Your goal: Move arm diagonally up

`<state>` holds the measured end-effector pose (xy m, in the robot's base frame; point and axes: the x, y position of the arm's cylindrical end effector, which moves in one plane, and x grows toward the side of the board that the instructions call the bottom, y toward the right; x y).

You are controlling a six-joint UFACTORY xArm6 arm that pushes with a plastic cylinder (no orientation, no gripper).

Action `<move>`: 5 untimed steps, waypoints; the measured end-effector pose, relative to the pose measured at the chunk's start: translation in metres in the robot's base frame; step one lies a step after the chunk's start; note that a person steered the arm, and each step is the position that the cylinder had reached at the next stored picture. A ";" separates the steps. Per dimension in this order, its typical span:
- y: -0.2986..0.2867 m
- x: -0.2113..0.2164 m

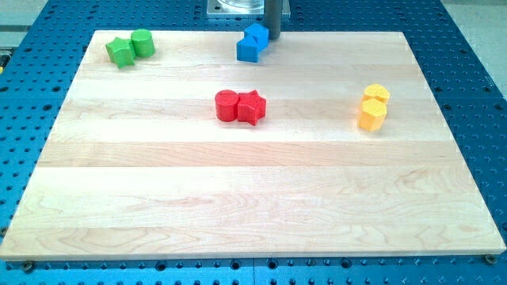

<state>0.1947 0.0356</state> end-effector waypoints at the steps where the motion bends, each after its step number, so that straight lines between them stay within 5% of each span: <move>1: -0.031 0.002; 5: 0.049 0.065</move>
<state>0.2595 0.0851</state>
